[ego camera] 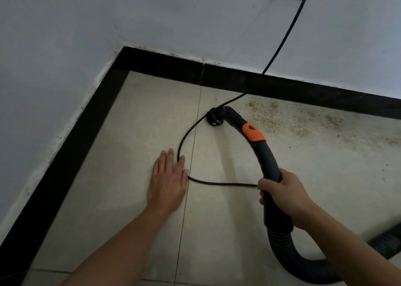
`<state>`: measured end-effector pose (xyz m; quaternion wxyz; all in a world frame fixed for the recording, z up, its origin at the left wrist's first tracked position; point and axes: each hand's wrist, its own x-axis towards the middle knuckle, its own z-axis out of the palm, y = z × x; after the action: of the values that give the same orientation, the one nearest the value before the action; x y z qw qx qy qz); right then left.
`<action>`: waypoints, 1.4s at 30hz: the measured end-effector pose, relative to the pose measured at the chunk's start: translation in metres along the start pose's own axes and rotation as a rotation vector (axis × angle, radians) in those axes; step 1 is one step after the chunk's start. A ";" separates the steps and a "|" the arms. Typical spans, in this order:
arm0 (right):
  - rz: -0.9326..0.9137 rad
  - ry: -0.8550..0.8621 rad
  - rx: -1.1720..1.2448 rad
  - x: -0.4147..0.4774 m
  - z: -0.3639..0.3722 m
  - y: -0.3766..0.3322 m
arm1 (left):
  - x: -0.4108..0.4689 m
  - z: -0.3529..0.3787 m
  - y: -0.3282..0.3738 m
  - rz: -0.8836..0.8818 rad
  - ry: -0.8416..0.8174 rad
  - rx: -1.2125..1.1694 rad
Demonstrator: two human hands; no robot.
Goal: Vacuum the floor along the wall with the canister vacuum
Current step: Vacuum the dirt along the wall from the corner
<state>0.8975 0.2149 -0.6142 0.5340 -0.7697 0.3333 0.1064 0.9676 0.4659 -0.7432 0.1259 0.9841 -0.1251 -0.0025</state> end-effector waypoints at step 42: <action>0.027 0.084 -0.187 -0.077 -0.053 0.078 | 0.000 -0.016 0.006 -0.026 0.000 -0.027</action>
<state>0.7801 0.1823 -0.6111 0.4438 -0.8154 0.3544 0.1123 0.9668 0.4641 -0.7263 0.1391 0.9839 -0.1120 -0.0061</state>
